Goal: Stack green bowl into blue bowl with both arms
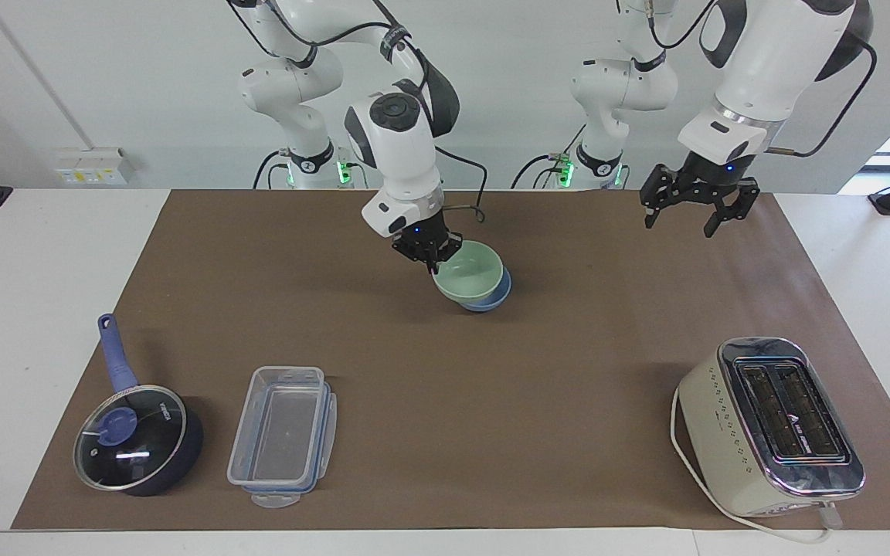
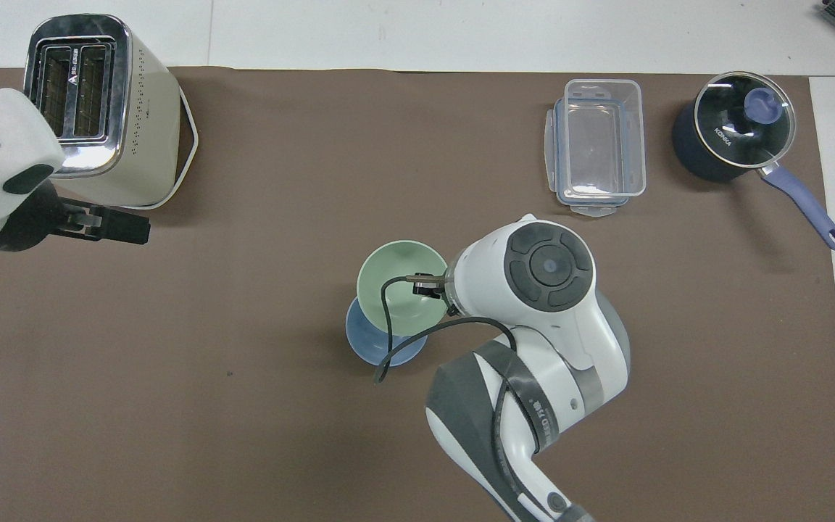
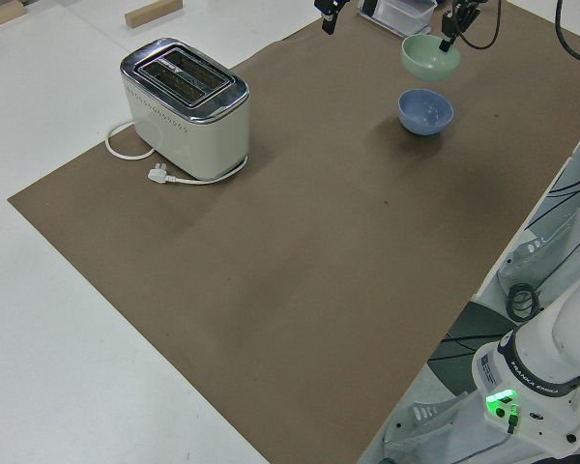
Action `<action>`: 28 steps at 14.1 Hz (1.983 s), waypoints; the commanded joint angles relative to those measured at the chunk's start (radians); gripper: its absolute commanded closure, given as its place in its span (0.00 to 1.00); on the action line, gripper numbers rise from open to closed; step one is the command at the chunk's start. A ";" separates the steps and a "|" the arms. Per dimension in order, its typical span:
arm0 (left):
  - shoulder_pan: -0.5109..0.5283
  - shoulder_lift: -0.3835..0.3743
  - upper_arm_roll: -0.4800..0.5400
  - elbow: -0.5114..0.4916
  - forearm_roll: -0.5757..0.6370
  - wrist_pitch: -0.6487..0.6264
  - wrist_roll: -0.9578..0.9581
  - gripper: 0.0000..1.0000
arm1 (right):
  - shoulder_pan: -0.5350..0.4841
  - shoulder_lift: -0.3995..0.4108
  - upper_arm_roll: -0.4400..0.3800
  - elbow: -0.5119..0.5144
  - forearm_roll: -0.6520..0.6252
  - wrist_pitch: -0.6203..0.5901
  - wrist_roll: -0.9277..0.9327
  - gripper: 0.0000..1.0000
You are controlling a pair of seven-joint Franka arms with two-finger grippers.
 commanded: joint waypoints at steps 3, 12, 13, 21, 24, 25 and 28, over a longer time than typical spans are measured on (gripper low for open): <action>0.072 0.052 -0.007 0.117 0.017 -0.105 0.035 0.00 | 0.038 0.014 -0.003 -0.034 0.027 0.037 0.043 1.00; 0.091 0.027 -0.004 0.103 0.023 -0.168 0.089 0.00 | 0.069 0.014 -0.001 -0.118 0.027 0.083 0.049 1.00; 0.093 0.027 -0.003 0.105 0.031 -0.177 0.089 0.00 | 0.067 0.014 -0.001 -0.118 0.027 0.083 0.049 1.00; 0.119 0.017 0.008 0.108 0.037 -0.234 0.106 0.00 | 0.067 0.029 -0.001 -0.118 0.027 0.132 0.059 1.00; 0.120 0.021 0.009 0.115 0.037 -0.245 0.108 0.00 | 0.067 0.043 -0.001 -0.118 0.027 0.134 0.059 1.00; 0.119 0.020 0.009 0.115 0.037 -0.243 0.109 0.00 | 0.067 0.047 -0.001 -0.118 0.027 0.134 0.057 1.00; 0.119 0.015 0.009 0.105 0.034 -0.238 0.108 0.00 | 0.067 0.047 -0.001 -0.118 0.027 0.134 0.051 1.00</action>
